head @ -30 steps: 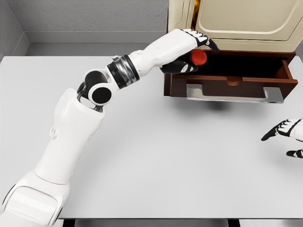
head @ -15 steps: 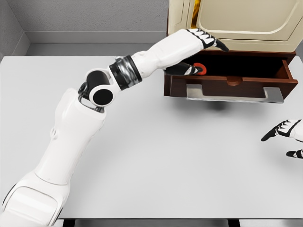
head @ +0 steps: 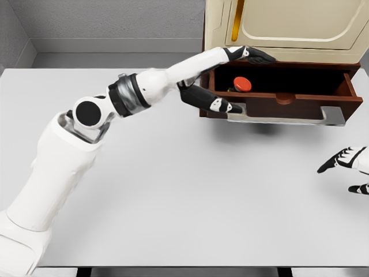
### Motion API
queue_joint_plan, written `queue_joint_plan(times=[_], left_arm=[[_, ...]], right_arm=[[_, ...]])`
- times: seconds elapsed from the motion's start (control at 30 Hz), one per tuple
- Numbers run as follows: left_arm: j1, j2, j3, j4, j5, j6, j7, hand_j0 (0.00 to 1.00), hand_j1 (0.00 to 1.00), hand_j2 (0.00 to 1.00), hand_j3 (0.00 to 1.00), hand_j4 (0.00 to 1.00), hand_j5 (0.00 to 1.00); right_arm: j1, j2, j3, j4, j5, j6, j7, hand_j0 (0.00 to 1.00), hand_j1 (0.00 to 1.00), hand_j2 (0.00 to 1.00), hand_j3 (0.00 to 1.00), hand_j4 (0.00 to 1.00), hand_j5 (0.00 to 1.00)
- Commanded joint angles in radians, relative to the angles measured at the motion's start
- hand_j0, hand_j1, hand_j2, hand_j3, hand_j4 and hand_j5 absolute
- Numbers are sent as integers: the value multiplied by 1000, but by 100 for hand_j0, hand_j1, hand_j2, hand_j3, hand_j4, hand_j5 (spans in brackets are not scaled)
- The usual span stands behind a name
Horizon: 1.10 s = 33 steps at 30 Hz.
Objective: Put the switch into the drawer with left arm, and close the drawer with right arm
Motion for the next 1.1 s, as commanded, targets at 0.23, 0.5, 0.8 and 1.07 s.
queue_joint_plan(times=[0.23, 0.5, 0.8, 1.07], left_arm=[[2, 42, 0, -10, 201, 392, -8, 100, 100, 100, 100, 100, 100], [-14, 39, 12, 79, 145, 441, -8, 99, 99, 99, 99, 99, 99], [-37, -20, -3, 126, 124, 446, -8, 99, 99, 99, 99, 99, 99], [-38, -73, -17, 166, 124, 483, -8, 99, 99, 99, 99, 99, 99]], right_arm=[[5, -1, 1, 0, -6, 3, 0, 76, 76, 76, 76, 76, 76], [5, -1, 1, 0, -7, 3, 0, 76, 76, 76, 76, 76, 76], [5, -1, 1, 0, -6, 3, 0, 77, 77, 77, 77, 77, 77], [6, -1, 0, 0, -7, 3, 0, 77, 77, 77, 77, 77, 77]])
